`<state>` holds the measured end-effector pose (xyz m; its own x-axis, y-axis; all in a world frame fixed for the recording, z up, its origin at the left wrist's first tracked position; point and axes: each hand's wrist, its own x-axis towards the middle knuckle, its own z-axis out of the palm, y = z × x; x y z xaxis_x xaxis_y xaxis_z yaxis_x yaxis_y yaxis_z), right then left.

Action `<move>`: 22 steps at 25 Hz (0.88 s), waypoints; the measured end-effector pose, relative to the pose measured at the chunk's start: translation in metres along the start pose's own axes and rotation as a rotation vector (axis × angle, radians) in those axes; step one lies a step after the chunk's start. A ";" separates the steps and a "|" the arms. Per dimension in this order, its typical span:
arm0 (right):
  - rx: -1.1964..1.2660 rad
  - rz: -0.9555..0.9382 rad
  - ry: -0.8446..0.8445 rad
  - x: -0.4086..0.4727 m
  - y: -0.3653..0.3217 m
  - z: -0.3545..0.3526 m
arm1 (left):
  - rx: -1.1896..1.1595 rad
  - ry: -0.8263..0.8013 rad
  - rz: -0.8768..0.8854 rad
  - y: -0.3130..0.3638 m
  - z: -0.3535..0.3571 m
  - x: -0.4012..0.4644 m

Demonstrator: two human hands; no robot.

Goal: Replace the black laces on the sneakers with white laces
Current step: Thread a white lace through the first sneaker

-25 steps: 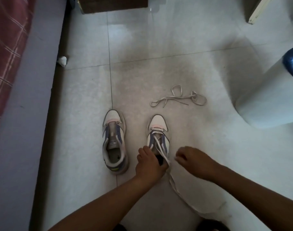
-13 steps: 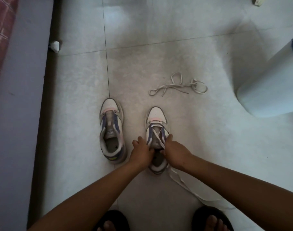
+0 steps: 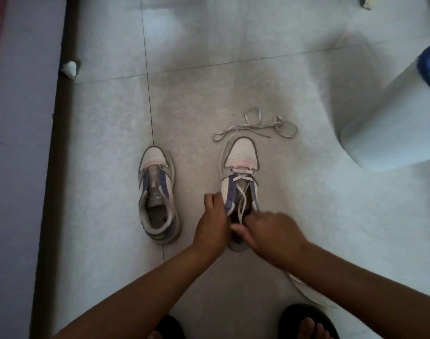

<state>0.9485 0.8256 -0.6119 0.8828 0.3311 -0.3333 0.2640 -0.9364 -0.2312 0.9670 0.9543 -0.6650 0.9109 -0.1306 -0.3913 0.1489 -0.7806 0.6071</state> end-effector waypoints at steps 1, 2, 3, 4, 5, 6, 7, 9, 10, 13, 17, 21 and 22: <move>0.103 0.041 0.145 0.004 0.006 -0.011 | -0.002 0.056 0.046 0.002 -0.005 -0.002; 0.192 0.076 0.313 0.008 0.010 -0.027 | -0.024 0.106 0.067 0.006 -0.011 -0.003; 0.268 0.097 0.480 0.012 0.014 -0.035 | -0.054 0.142 0.084 0.010 -0.017 -0.006; 0.344 0.135 0.558 0.015 0.015 -0.044 | -0.083 0.170 0.102 0.015 -0.021 -0.010; 0.415 0.165 0.563 0.017 0.014 -0.050 | -0.102 0.188 0.121 0.020 -0.026 -0.015; 0.480 0.193 0.513 0.020 0.013 -0.056 | -0.116 0.197 0.140 0.024 -0.029 -0.021; 0.515 0.211 0.472 0.022 0.012 -0.060 | -0.137 0.202 0.156 0.027 -0.032 -0.027; 0.563 0.174 0.454 0.020 0.013 -0.067 | -0.227 0.205 0.183 0.033 -0.039 -0.038; 0.598 0.148 0.481 0.017 0.014 -0.070 | -0.285 0.205 0.200 0.036 -0.044 -0.042; 0.643 0.044 0.558 0.005 0.015 -0.085 | -0.445 0.208 0.250 0.043 -0.061 -0.056; 0.536 -0.095 0.650 -0.002 0.012 -0.097 | -0.566 0.205 0.202 0.046 -0.068 -0.068; 0.564 -0.072 0.652 0.000 0.019 -0.090 | -0.536 0.165 0.169 0.042 -0.065 -0.062; 0.614 -0.001 0.602 0.001 0.020 -0.082 | -0.505 0.119 0.135 0.041 -0.061 -0.058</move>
<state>0.9869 0.7974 -0.5422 0.9844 0.0508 0.1687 0.1608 -0.6501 -0.7426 0.9434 0.9672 -0.5749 0.9678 -0.1163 -0.2233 0.1672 -0.3660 0.9154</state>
